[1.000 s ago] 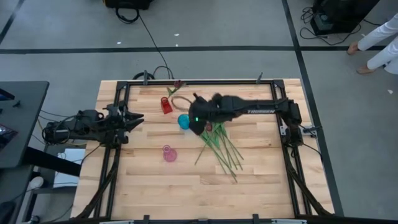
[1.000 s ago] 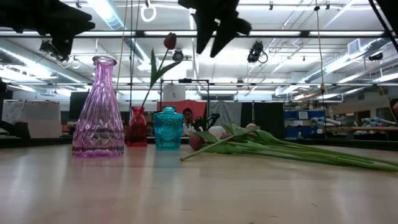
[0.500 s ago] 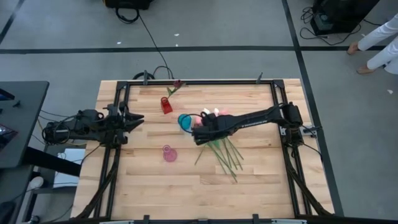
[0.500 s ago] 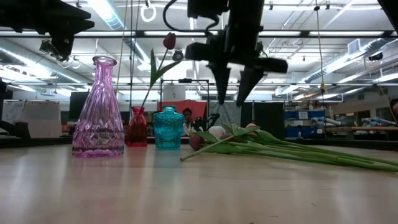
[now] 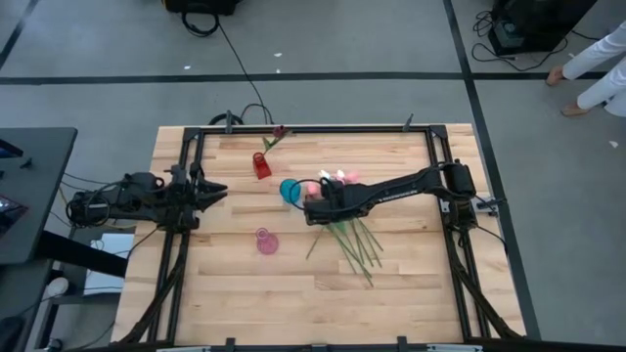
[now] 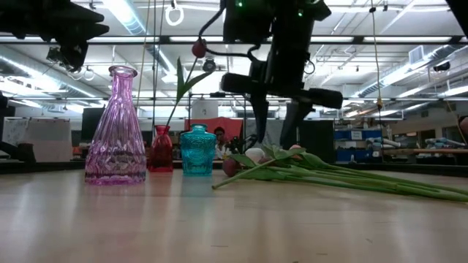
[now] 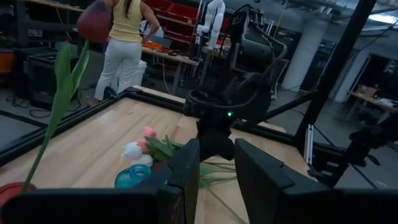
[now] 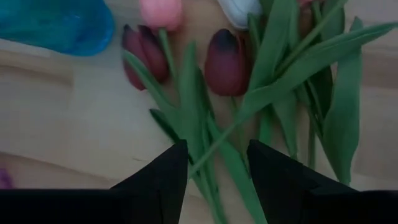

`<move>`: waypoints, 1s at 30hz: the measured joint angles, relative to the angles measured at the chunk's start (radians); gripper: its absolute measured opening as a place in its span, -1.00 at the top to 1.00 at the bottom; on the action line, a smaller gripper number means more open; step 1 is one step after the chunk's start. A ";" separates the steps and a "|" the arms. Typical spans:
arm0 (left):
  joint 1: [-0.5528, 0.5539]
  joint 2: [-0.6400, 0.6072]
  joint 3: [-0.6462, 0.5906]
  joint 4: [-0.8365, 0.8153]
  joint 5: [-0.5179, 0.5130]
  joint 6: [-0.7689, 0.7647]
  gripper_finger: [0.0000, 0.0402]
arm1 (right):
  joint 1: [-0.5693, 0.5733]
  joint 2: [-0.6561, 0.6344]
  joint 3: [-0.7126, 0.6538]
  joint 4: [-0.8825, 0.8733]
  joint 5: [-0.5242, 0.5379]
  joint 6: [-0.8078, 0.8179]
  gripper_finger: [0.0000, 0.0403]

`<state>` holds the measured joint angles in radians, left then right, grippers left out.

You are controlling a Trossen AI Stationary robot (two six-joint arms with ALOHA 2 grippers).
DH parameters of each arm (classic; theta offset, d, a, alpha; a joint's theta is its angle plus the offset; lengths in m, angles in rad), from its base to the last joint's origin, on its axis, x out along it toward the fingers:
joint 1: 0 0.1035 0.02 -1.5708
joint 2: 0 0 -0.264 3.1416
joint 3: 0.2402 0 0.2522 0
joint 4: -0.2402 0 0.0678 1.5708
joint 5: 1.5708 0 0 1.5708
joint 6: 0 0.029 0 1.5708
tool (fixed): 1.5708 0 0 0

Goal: Sort flowers into vase by color
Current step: Put the center pink flower into the pink vase

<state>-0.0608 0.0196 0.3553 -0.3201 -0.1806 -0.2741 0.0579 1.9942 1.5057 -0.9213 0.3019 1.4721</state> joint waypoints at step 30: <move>0.000 0.000 0.000 -0.042 -0.004 -0.024 0.47 | -0.048 0.000 -0.139 0.132 -0.042 -0.129 0.58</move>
<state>-0.0612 0.0196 0.3553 -0.3622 -0.1844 -0.2978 0.0101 1.9942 1.3670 -0.7895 0.2600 1.3434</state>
